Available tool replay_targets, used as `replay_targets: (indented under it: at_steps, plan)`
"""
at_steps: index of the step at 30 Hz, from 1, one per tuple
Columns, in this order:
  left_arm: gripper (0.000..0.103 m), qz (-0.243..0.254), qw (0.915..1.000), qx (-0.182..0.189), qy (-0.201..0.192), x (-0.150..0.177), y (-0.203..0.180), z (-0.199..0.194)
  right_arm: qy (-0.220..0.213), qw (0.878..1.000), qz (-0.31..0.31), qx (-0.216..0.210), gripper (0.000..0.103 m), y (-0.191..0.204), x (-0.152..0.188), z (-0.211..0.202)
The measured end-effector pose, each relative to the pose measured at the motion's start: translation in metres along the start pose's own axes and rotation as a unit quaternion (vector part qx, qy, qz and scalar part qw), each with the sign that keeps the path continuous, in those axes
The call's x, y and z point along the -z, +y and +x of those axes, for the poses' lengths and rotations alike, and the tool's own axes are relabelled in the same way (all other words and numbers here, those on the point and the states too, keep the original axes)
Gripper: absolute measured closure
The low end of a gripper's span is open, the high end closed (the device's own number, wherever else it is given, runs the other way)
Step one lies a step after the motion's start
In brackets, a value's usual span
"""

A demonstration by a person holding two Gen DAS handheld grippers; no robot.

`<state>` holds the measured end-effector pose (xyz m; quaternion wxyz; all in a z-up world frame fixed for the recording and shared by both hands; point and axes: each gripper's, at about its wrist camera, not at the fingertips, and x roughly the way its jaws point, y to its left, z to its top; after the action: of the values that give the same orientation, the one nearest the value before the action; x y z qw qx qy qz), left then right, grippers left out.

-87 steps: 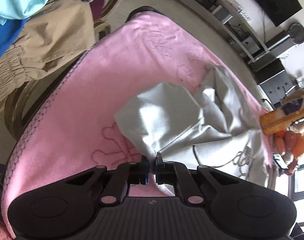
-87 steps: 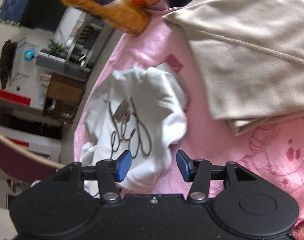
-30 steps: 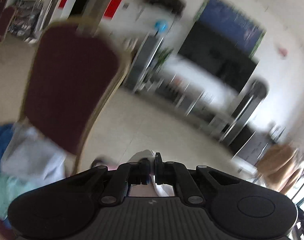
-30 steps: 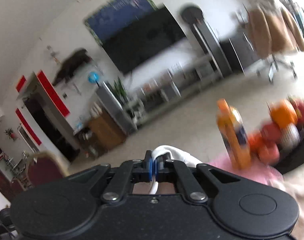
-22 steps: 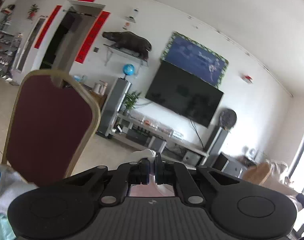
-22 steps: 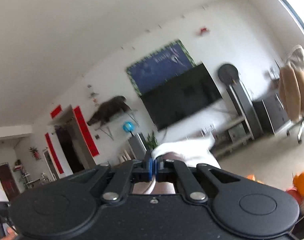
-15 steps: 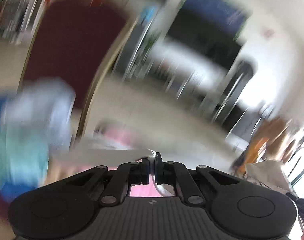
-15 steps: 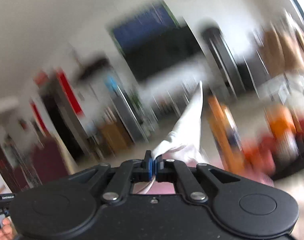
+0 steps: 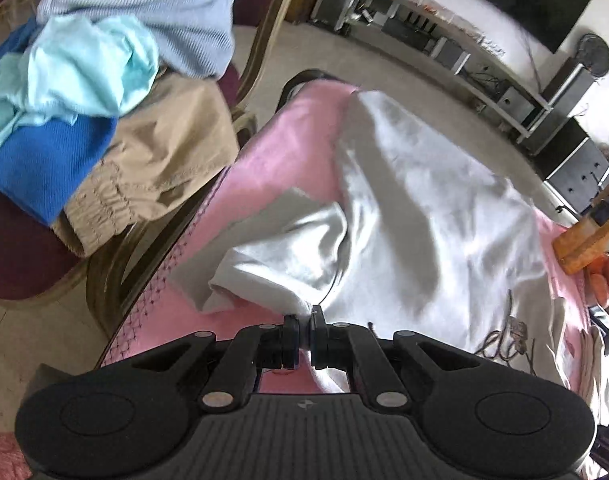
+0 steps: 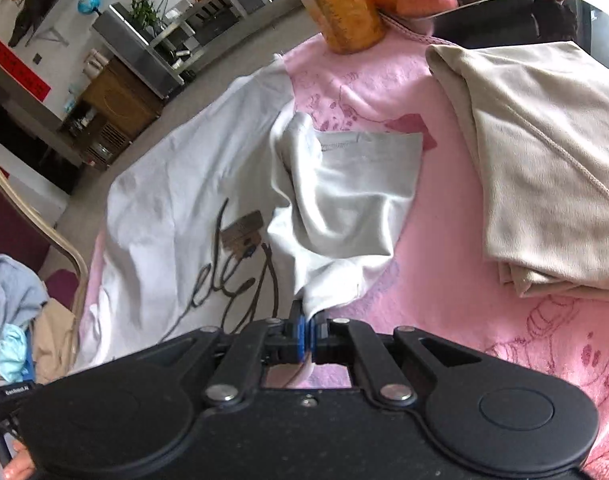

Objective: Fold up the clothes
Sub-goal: 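Lay the sweatshirt flat on the pink towel and open both grippers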

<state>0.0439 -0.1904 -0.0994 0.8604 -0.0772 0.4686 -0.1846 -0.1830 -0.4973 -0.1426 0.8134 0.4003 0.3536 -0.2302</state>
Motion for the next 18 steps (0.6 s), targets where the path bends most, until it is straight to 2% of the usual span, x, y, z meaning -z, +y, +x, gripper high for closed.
replay_targets:
  at_steps: [4,7,12,16,18]
  plan:
    - [0.099,0.001,0.9998,0.014,-0.012,0.012,-0.002,-0.009,-0.001,1.000,-0.004,0.001,0.100,0.006,-0.004,-0.010]
    - [0.099,-0.001,0.9999,0.007,-0.011,0.017,-0.001,-0.019,0.004,1.000,-0.010,0.007,0.100,0.011,-0.002,-0.018]
    - [0.099,0.021,0.9983,-0.051,0.017,0.033,0.000,-0.007,0.026,0.999,-0.034,0.028,0.100,0.015,0.013,-0.018]
    - [0.093,0.056,0.9916,-0.111,0.038,0.039,-0.005,0.011,0.037,0.997,-0.046,0.040,0.098,0.013,0.018,-0.004]
    - [0.086,0.061,0.9910,-0.113,0.037,0.038,-0.004,0.005,0.039,0.997,-0.047,0.042,0.093,0.011,0.018,-0.003]
